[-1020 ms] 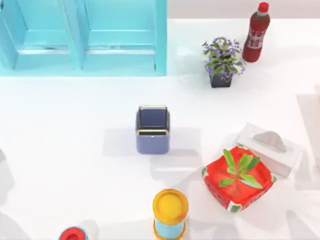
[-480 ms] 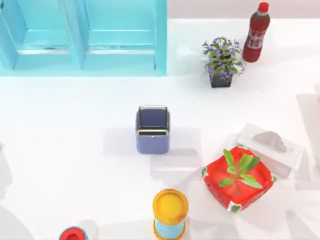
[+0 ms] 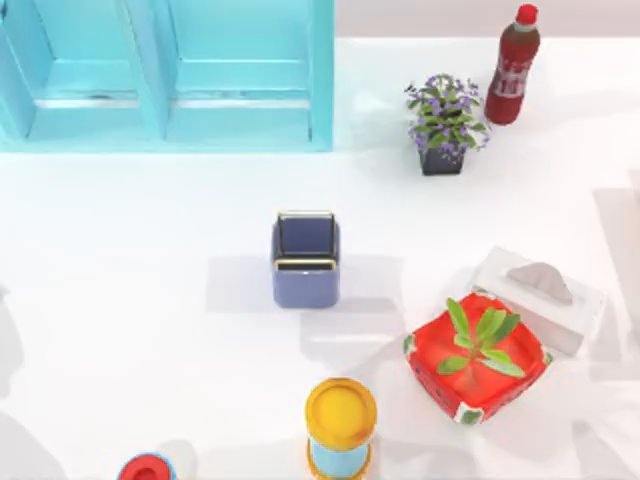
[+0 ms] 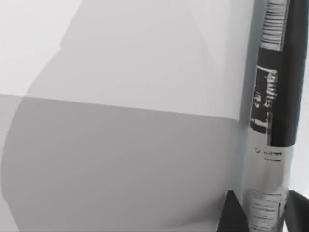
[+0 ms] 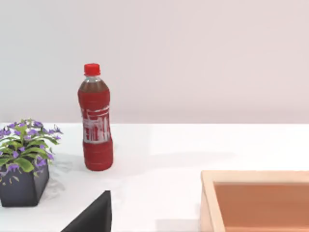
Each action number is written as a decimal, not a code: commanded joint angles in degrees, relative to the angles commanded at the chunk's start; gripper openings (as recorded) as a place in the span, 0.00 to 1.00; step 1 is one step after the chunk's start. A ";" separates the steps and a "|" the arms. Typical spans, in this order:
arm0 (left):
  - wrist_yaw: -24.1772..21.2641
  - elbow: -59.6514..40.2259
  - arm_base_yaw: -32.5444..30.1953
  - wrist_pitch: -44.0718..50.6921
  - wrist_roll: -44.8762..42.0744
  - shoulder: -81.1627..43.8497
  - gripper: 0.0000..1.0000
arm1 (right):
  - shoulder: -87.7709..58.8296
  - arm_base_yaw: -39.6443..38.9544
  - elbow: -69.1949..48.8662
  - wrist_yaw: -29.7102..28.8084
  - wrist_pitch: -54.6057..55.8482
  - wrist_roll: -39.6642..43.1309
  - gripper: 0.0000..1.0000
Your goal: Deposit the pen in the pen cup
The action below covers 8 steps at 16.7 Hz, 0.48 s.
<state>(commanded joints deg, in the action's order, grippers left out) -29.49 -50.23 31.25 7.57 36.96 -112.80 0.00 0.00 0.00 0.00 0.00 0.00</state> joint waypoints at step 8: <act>-0.37 -2.88 10.51 19.00 -8.67 13.36 0.00 | 0.00 0.00 0.00 0.00 0.00 0.00 1.00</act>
<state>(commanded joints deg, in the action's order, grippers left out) -29.86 -53.11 41.76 26.57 28.29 -99.44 0.00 0.00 0.00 0.00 0.00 0.00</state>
